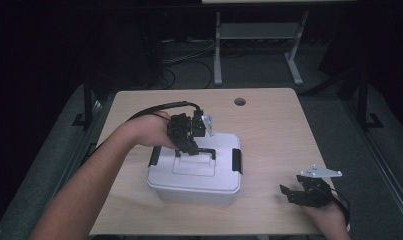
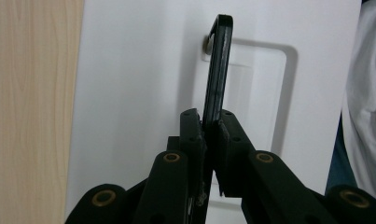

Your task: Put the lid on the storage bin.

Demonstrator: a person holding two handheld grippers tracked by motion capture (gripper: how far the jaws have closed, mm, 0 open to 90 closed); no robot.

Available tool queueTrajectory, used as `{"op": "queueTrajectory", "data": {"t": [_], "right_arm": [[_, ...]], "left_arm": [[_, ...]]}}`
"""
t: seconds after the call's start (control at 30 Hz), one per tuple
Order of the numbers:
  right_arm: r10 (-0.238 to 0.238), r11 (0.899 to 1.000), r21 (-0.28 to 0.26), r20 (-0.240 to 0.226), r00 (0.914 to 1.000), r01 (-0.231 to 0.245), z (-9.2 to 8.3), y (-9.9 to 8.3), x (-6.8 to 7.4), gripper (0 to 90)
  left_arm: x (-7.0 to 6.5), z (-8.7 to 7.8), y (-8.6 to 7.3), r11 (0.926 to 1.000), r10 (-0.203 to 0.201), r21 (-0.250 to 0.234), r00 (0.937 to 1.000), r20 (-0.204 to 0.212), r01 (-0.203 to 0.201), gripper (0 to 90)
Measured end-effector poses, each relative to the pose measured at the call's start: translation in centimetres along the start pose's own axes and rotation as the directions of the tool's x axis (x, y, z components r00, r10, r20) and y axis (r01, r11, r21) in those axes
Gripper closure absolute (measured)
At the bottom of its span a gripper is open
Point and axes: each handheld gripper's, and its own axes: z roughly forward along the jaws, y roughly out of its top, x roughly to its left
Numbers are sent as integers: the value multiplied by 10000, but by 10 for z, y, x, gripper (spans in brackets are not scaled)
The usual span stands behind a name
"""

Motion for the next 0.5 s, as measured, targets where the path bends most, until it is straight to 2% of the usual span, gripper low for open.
{"op": "queueTrajectory", "data": {"t": [0.1,0.27,0.37,0.43,0.5], "right_arm": [[-28,10000,8,-8,10000,28,0,0,1,263],[-56,10000,-32,-37,10000,56,0,1,3,263],[-79,10000,-29,-57,10000,79,0,2,4,262],[-80,10000,-18,-74,9999,80,0,3,5,262],[-104,9999,-40,-88,9999,104,0,4,6,262]], "left_arm": [[-2,0,-4,9991,-327,-265,9994,-64,325,820],[-4,1,-8,9982,-242,-553,9997,-13,241,798],[-2,1,-12,9979,-443,-470,9990,72,446,607],[-1,0,-17,9967,-604,-538,9982,47,606,546],[0,-4,-21,9947,-828,-608,9965,69,831,447]]}}
